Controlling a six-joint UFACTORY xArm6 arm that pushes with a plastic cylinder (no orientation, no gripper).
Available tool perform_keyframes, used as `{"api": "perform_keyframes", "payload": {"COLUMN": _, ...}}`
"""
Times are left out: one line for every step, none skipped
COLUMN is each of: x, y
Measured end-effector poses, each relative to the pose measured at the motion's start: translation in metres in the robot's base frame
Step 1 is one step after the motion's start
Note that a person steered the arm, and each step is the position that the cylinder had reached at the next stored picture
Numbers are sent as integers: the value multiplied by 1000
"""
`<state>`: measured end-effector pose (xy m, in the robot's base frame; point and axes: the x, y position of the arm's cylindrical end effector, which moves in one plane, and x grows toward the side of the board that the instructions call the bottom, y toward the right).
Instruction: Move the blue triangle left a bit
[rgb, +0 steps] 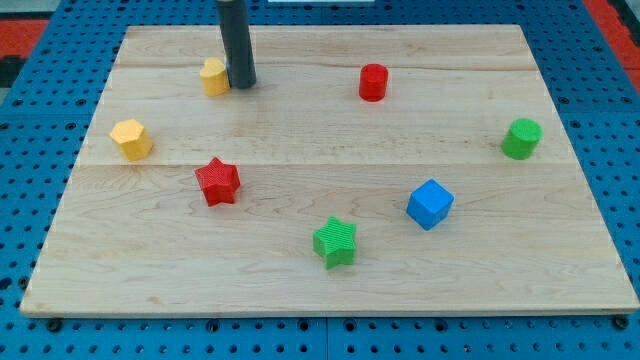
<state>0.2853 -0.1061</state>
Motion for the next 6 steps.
{"api": "perform_keyframes", "payload": {"x": -30, "y": -6}}
{"api": "perform_keyframes", "payload": {"x": -40, "y": 31}}
{"api": "perform_keyframes", "payload": {"x": -59, "y": 21}}
{"api": "perform_keyframes", "payload": {"x": -46, "y": -47}}
{"api": "perform_keyframes", "payload": {"x": -44, "y": -62}}
{"api": "perform_keyframes", "payload": {"x": -8, "y": -45}}
